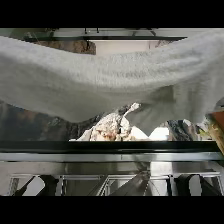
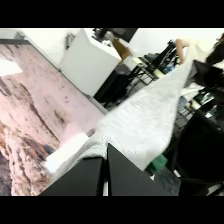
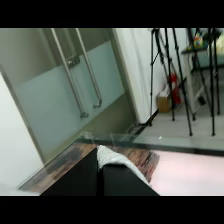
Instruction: Fold the shirts.
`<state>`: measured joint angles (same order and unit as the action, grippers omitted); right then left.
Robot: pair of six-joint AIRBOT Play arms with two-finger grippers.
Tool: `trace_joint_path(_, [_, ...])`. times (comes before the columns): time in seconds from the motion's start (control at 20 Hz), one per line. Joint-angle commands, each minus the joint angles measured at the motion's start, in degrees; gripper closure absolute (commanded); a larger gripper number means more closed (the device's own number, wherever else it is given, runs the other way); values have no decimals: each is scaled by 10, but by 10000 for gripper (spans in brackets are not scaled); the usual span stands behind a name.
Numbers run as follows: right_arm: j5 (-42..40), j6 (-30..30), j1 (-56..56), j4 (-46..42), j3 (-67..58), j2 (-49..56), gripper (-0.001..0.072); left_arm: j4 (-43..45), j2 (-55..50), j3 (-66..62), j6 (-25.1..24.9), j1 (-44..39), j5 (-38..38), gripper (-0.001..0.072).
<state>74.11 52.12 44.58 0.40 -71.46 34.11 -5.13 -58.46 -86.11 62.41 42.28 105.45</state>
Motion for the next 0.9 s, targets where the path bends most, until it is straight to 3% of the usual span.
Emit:
trace_joint_path(0.0, [9,21,5,-53,-27,7,696,68,-22,-47,27,-21,9,685])
trace_joint_path(0.15, [-26,17,-63,-118,33,36,696,159,-105,-47,26,-127,6,685])
trace_joint_path(0.35, [-186,4,-218,-239,181,128,696,314,-266,-47,18,-236,-27,685])
trace_joint_path(0.45, [-263,-27,-263,-237,215,223,696,363,-356,-49,16,-244,-67,685])
trace_joint_path(0.5, [-285,-47,-276,-220,214,278,696,383,-405,-56,16,-244,-82,685])
trace_joint_path(0.7, [-286,-214,-287,-3,177,502,695,388,-604,-159,49,-245,-85,696])
trace_joint_path(0.85, [-253,-254,-285,82,113,619,695,380,-698,-257,79,-254,-103,697])
